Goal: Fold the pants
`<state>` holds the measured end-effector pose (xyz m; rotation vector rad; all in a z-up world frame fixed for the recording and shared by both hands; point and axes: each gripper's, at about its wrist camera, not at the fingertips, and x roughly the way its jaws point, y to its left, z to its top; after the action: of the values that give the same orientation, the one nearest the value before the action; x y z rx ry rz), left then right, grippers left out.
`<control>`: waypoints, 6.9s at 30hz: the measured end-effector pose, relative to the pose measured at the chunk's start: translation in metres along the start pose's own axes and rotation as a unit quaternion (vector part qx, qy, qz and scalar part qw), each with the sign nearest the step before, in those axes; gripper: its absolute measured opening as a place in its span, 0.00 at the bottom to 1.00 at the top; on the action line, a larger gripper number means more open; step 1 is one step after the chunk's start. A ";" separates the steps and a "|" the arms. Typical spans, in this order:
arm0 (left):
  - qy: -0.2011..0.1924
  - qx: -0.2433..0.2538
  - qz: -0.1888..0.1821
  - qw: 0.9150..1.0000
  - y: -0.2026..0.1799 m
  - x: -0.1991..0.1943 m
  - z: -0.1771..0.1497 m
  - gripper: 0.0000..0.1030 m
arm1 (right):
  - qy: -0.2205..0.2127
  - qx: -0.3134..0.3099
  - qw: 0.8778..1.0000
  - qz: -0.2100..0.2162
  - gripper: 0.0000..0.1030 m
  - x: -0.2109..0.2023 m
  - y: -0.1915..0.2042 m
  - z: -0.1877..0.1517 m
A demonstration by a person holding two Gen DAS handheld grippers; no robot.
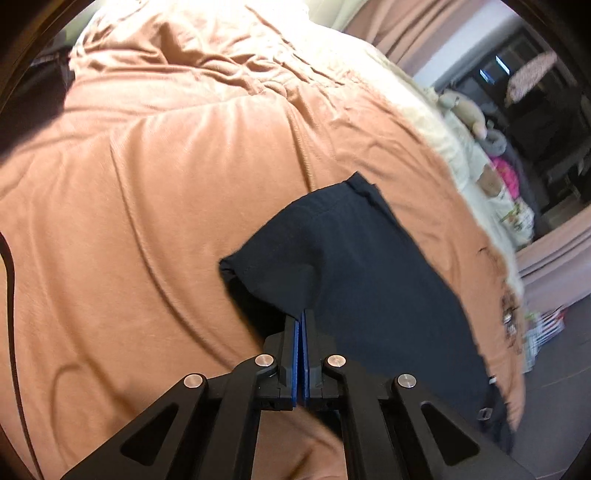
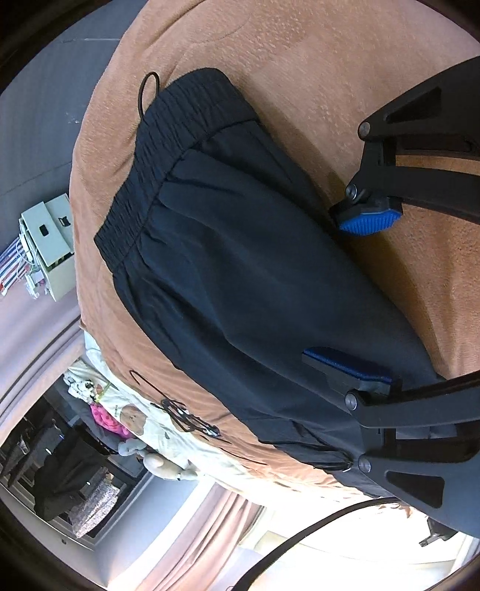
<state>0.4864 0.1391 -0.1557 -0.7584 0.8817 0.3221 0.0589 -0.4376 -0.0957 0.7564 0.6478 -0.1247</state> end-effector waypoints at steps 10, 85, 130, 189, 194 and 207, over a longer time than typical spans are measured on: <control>0.043 -0.060 -0.022 0.997 0.034 0.023 0.003 0.51 | 0.010 0.020 1.000 0.009 0.57 -0.003 -0.016 0.004; 0.007 -0.083 -0.114 0.990 0.092 -0.073 0.033 0.02 | -0.049 0.055 0.997 0.027 0.00 -0.084 -0.019 -0.010; 0.042 -0.154 -0.021 0.987 0.299 -0.165 -0.058 0.34 | 0.039 -0.004 0.995 -0.090 0.33 -0.084 0.012 -0.037; 0.125 0.185 0.027 0.974 0.156 -0.014 0.071 0.53 | 0.114 -0.239 0.935 -0.236 0.76 0.069 0.098 0.048; 0.125 0.211 0.020 0.969 0.142 -0.016 0.069 0.36 | 0.128 -0.243 0.932 -0.235 0.72 0.094 0.091 0.052; 0.115 0.248 0.034 0.961 0.119 -0.011 0.069 0.10 | 0.115 -0.300 0.912 -0.255 0.34 0.102 0.102 0.046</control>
<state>0.4543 0.2720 -0.1740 -0.3016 1.1542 0.0640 0.1972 -0.3818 -0.0696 -0.0093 1.0376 -0.3004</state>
